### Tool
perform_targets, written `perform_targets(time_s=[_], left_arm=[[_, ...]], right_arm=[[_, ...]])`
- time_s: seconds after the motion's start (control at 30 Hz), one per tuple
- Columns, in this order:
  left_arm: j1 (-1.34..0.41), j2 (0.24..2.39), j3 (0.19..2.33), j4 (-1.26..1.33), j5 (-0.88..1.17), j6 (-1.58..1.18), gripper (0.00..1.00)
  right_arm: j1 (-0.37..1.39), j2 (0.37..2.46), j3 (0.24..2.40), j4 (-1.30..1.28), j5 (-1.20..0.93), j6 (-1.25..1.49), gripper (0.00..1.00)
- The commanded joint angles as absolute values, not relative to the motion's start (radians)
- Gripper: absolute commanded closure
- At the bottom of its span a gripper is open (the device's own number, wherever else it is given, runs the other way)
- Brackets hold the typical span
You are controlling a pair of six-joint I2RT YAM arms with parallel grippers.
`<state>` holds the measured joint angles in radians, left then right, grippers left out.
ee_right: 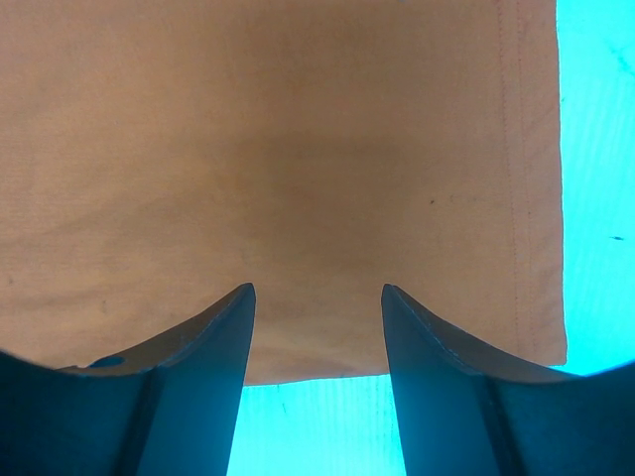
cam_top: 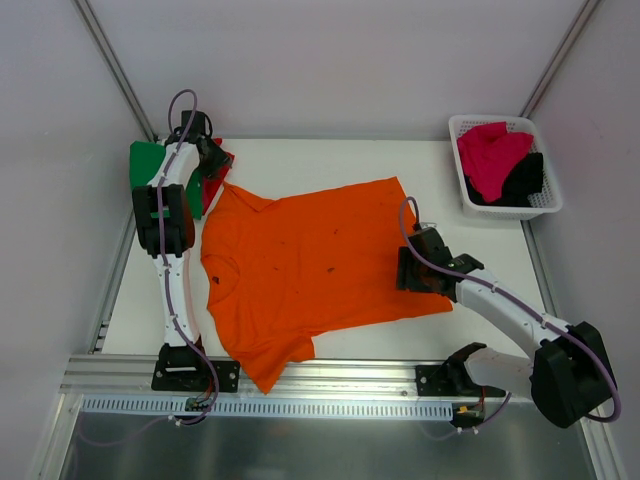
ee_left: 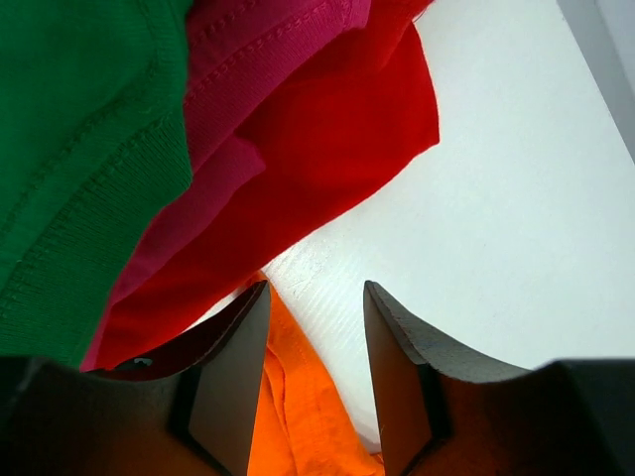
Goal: Fold and stack the t-shirts
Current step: Flatten the tshirt out
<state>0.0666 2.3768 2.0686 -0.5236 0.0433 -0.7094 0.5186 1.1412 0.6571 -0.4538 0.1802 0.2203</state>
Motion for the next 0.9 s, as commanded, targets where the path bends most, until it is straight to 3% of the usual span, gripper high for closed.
perform_targets(time_s=[0.0, 0.87], left_arm=[[0.071, 2.387, 2.102, -0.54, 0.048, -0.689, 0.58], [0.071, 2.324, 2.016, -0.569, -0.032, -0.703, 0.53]], right_arm=[[0.517, 1.15, 0.692, -0.469, 0.196, 0.219, 0.43], [0.515, 1.152, 0.676, -0.454, 0.193, 0.219, 0.43]])
